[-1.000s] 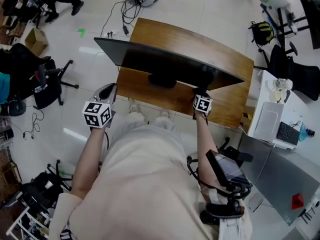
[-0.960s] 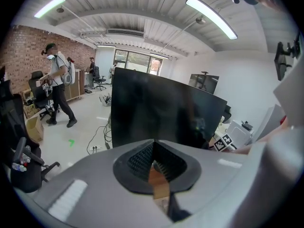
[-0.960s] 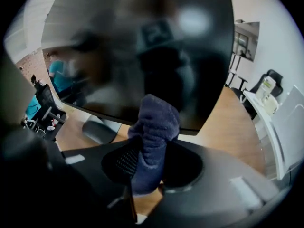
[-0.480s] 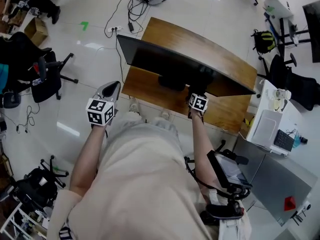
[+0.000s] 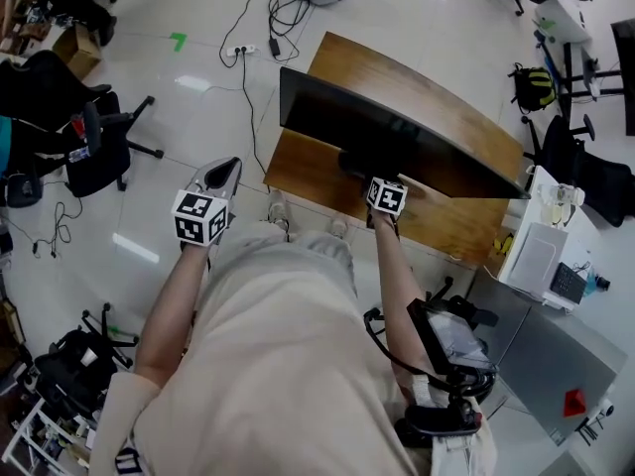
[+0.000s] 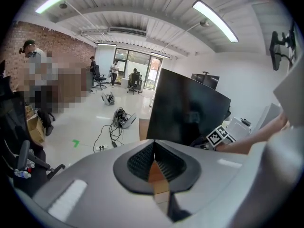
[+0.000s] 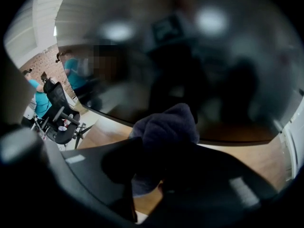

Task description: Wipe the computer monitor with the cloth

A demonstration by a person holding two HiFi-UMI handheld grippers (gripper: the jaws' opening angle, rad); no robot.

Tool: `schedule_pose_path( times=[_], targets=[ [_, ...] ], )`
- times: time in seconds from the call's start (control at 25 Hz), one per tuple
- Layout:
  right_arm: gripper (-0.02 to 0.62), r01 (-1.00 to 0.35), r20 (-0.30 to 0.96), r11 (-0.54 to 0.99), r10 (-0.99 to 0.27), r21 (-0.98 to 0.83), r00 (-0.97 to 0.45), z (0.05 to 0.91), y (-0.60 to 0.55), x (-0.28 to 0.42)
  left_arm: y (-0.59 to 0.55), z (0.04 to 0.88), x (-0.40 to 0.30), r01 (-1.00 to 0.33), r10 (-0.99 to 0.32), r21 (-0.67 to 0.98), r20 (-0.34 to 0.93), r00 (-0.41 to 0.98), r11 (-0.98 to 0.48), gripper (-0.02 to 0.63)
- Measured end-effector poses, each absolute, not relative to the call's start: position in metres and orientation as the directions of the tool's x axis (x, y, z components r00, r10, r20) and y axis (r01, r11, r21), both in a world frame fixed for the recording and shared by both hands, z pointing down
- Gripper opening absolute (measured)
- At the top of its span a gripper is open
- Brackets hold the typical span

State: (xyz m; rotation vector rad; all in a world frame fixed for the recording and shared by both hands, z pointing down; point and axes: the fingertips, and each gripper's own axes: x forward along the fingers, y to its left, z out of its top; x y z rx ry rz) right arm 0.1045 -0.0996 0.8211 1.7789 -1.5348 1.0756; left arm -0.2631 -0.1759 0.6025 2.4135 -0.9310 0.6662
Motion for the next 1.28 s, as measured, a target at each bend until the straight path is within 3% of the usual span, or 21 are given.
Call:
schedule_pose_path(
  times=[0.44,0.96,1.28],
  targets=[
    [0.115,-0.994,0.831,0.017,-0.547,-0.111,-0.103,0.820,-0.159,-0.002,-0.185,0.603,-0.285,-0.683,-0.475,0.216,0.574,0.667,-0.698,0.000],
    [0.114,-0.950,0.825,0.278,-0.495,-0.145,-0.271,0.816,-0.229,-0.134,-0.189,0.608,-0.343,-0.752,-0.537,0.230,0.575,0.617,-0.618,0.000],
    [0.114,-0.916,0.824,0.380,-0.473,-0.128,-0.312,0.817,-0.253,-0.177,-0.187,0.609,-0.369,-0.786,-0.571,0.251,0.569,0.592,-0.564,0.000]
  ],
)
